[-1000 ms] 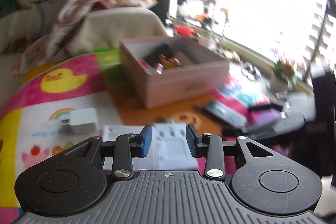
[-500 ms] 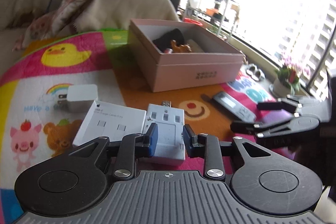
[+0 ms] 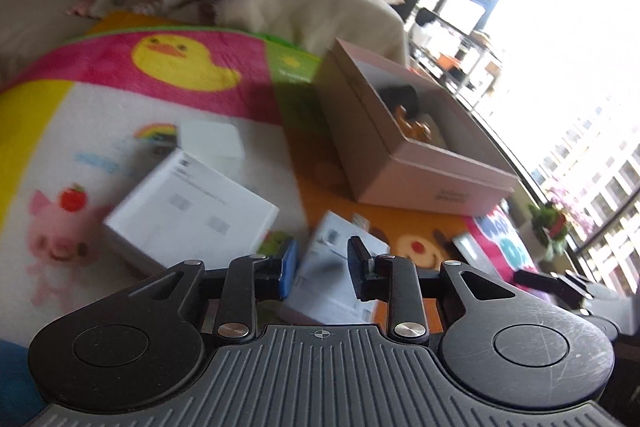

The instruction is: Organize rigid objects

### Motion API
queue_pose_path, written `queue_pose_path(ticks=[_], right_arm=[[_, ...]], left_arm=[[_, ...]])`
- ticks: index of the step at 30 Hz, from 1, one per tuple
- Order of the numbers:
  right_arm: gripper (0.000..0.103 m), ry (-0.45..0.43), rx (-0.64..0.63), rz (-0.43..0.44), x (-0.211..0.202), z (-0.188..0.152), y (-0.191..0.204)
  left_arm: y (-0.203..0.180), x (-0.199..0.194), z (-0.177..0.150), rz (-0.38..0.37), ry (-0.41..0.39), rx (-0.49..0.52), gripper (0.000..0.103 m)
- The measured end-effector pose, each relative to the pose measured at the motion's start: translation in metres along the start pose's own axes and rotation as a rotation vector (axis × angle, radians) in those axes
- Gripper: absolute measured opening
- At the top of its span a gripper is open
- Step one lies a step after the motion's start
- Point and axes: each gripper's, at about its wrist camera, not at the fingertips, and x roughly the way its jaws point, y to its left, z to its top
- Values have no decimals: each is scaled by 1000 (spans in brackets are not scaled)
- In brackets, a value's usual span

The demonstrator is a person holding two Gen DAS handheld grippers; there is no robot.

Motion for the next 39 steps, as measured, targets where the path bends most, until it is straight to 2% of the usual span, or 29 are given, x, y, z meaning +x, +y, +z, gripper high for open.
queue_pose_path(ticks=[4,5,9,13,16,20,30,32,36,39], right_arm=[[94,0,0,0,0,0,0],[94,0,0,0,0,0,0],[94,0,0,0,0,0,0],[95,1,0,1,0,0,1],[95,1,1,1,0,0,1],[95,1,1,2,0,0,1],[96,1,1,1,0,0,0],[96,1,1,2,0,0,0],[96,1,2,2,0,0,0],[96,1,1,2,0,0,0]], left_arm=[[-26,8,-12,-98,56,126,34],[-33,8,-15,-100,57,160,34],[-65,-3,-25,24,-6,341,34],[-89,-2,-32,52,-2,429,34],[-98,5,-38,52,8,463,35],[-108,11,-39,8,24,477,35],[-108,14,-37,5,26,468,37],[-109,13,-38,22,22,498,37],[-105,9,-43,132,0,582,40],[-101,5,-43,119,0,564,39]])
